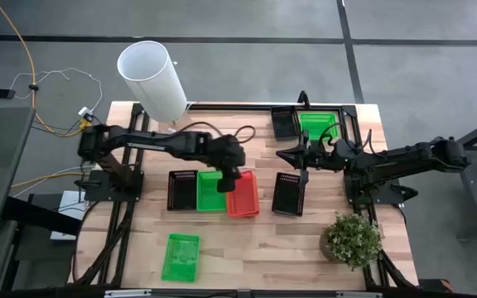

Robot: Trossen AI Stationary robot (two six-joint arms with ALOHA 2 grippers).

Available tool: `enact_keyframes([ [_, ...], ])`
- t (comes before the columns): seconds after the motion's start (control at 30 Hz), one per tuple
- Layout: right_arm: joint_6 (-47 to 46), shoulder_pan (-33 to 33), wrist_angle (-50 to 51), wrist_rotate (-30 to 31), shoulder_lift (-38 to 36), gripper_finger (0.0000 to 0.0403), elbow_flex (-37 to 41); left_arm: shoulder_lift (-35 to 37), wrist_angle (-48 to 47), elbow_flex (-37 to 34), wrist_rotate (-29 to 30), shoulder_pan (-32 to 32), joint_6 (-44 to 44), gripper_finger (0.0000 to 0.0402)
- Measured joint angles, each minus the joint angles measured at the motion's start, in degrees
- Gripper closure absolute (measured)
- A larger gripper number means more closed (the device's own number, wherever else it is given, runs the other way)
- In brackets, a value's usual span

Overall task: Stack baskets by color
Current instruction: Stack the bottom orange bin on top of the top orange bins

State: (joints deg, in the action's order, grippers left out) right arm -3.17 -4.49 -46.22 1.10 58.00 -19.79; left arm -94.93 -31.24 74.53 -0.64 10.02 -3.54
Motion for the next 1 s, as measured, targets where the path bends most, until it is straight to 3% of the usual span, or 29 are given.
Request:
enact_keyframes([
  [0.5, -1.98, 0.0, 0.11, -0.22, -0.39, 0.0403, -0.02, 33.85, 45.94, -38.32, -0.14, -3.04, 6.13, 0.0205],
  [0.73, -1.98, 0.0, 0.94, -0.22, -0.37, 0.0403, -0.02, 40.61, 52.05, -43.72, 0.41, -3.02, 6.43, 0.0205],
  [1.0, -1.98, 0.0, 0.97, -0.22, -0.37, 0.0403, -0.02, 41.41, 52.6, -43.72, 0.44, -2.99, 5.94, 0.0205],
])
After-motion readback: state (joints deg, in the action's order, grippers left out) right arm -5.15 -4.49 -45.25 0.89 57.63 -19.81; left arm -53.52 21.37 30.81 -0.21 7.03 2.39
